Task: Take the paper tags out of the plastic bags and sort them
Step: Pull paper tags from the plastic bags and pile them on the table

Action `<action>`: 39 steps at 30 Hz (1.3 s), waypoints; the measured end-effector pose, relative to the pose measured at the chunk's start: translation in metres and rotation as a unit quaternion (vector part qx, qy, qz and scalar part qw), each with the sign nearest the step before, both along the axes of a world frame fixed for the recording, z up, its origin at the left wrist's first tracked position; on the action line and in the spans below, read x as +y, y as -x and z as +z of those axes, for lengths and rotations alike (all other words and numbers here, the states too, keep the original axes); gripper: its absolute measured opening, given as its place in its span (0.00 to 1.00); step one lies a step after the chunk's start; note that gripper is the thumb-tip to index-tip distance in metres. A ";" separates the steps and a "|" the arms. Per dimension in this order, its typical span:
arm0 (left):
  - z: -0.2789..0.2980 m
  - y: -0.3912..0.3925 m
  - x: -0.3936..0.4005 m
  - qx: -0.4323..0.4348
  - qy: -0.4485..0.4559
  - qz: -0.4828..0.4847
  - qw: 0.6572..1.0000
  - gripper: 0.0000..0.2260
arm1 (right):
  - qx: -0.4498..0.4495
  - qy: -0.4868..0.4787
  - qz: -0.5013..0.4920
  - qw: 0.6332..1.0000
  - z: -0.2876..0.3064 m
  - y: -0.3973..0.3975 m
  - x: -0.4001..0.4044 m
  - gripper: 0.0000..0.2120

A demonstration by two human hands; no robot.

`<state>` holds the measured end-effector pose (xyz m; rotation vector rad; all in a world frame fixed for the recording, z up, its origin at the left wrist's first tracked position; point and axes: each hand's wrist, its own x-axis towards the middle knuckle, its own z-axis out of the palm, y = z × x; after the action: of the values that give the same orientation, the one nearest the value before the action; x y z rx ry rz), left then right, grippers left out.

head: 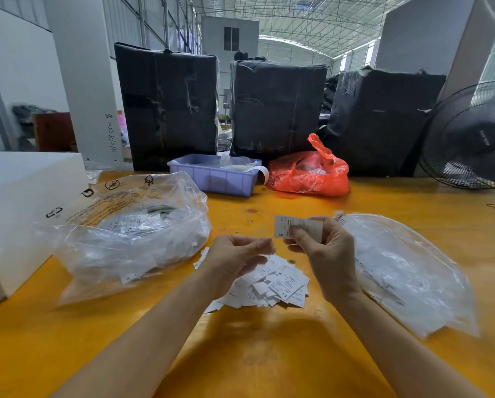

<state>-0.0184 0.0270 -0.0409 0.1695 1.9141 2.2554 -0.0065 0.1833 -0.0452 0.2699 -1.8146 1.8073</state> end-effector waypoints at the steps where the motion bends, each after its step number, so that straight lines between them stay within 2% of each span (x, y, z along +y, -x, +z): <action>1: 0.000 0.000 0.000 0.002 0.001 -0.004 1.000 0.03 | 0.005 0.003 -0.002 1.000 0.001 0.000 0.000 0.06; 5: 0.000 -0.001 -0.001 0.006 -0.002 -0.016 1.000 0.04 | 0.015 -0.019 -0.014 1.000 0.000 -0.001 0.000 0.06; 12: 0.002 -0.002 -0.001 0.002 0.001 -0.027 1.000 0.06 | 0.026 -0.112 -0.048 0.992 -0.003 -0.001 0.000 0.09; 18: 0.000 0.000 -0.001 -0.004 0.006 -0.017 1.000 0.04 | 0.035 -0.162 -0.065 0.984 -0.003 -0.001 -0.001 0.09; 23: -0.001 0.003 -0.002 -0.008 -0.012 0.005 1.000 0.03 | 0.033 -0.201 -0.045 0.978 -0.002 -0.004 -0.002 0.09; 30: -0.003 0.004 -0.001 0.012 0.028 0.037 0.999 0.03 | -0.050 -0.259 0.040 0.964 0.001 -0.002 0.002 0.05; 33: -0.003 0.003 -0.001 0.030 0.053 0.016 0.998 0.04 | -0.099 -0.231 0.108 0.962 0.002 -0.003 0.003 0.10; 36: -0.003 0.001 0.000 0.016 0.057 -0.004 0.998 0.10 | -0.103 -0.171 0.073 0.977 0.001 -0.001 0.004 0.17; 39: -0.003 0.001 0.002 -0.002 0.014 0.005 1.000 0.08 | -0.096 -0.129 0.034 0.986 0.000 0.003 0.005 0.08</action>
<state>-0.0198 0.0287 -0.0435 0.1526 1.9477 2.2332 -0.0091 0.1886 -0.0450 0.2642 -2.2042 1.6900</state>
